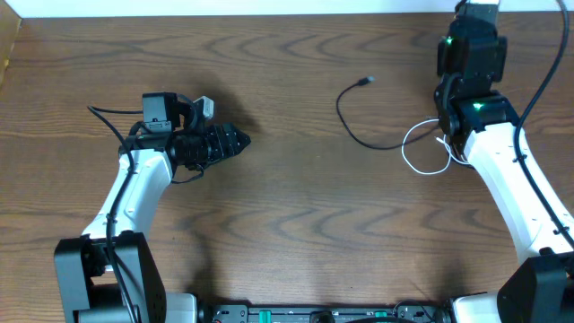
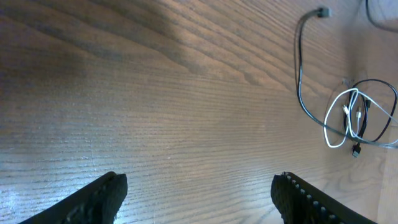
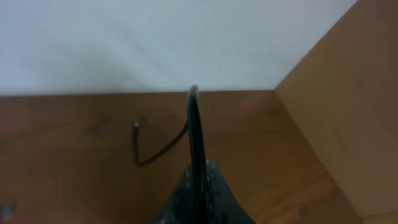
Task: Untangle cables
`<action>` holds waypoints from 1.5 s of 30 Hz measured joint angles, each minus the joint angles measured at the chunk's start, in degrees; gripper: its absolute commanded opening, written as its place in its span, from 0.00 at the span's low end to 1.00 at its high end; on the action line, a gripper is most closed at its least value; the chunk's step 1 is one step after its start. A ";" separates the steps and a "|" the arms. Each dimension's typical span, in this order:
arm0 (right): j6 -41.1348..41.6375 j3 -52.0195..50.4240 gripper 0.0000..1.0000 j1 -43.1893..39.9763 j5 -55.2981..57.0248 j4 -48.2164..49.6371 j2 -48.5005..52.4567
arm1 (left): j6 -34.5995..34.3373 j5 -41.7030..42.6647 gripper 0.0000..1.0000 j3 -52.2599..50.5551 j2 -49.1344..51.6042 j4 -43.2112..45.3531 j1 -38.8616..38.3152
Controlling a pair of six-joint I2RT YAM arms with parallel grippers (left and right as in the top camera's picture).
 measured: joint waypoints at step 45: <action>6.95 -0.50 0.99 -4.13 -40.30 -23.89 0.15 | 0.46 -0.02 0.98 0.00 0.00 -0.04 0.00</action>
